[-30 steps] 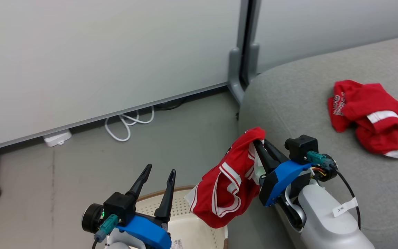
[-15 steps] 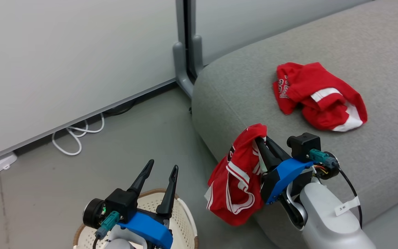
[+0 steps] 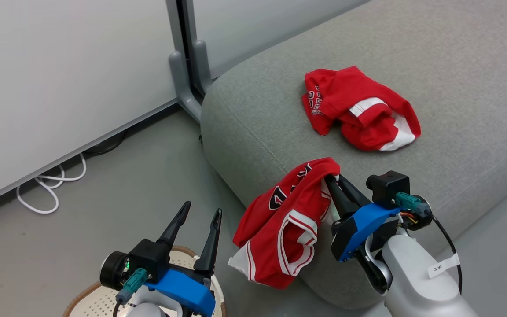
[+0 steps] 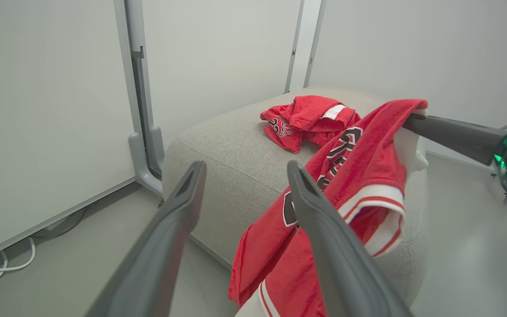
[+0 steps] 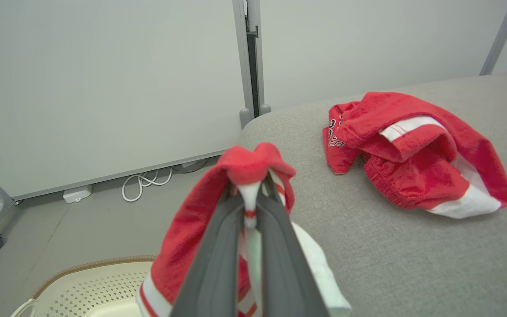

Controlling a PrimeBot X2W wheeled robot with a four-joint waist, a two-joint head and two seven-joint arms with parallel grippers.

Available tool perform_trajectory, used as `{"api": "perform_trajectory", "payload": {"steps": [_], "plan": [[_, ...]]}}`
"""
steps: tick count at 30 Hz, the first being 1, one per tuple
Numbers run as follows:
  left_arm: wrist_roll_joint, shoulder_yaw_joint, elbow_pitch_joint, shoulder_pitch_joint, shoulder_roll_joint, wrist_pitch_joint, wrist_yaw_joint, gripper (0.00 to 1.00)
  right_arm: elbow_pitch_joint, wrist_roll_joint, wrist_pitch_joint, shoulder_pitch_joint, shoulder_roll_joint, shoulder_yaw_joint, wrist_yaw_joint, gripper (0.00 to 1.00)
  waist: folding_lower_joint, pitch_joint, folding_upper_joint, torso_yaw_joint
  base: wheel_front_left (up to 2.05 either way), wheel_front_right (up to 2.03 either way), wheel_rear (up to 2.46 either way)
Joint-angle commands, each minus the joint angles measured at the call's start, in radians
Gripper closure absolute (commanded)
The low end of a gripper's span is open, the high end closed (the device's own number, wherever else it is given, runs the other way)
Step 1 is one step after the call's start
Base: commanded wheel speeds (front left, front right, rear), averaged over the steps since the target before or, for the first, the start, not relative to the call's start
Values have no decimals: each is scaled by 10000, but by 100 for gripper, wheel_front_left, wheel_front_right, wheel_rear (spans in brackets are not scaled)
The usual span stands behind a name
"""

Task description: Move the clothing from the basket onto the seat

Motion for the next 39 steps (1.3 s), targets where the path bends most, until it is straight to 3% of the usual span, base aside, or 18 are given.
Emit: {"api": "perform_trajectory", "payload": {"steps": [1,12,23,29,39], "plan": [[52,-9,-18,-58,54,-30,-13,0,-51,62,-32,105,3,-22,1,100,0,56,0,-137,0,0,0],[-43,-228,2,-258,176,-30,-13,0,-211,-5,-103,143,5,-426,1,100,0,247,0,-307,0,0,0],[42,-49,-312,-185,399,-30,-13,0,-703,515,131,-1170,5,-906,1,100,0,820,0,-378,0,0,0],[302,-9,-718,-321,710,-30,-13,0,-1003,779,753,-2627,-85,-1706,1,100,0,1495,0,-408,0,0,0],[434,-555,-1928,-961,1740,-30,-14,0,-1869,180,2796,-5177,-1315,-4364,1,100,0,3006,0,153,0,0,0]]}}
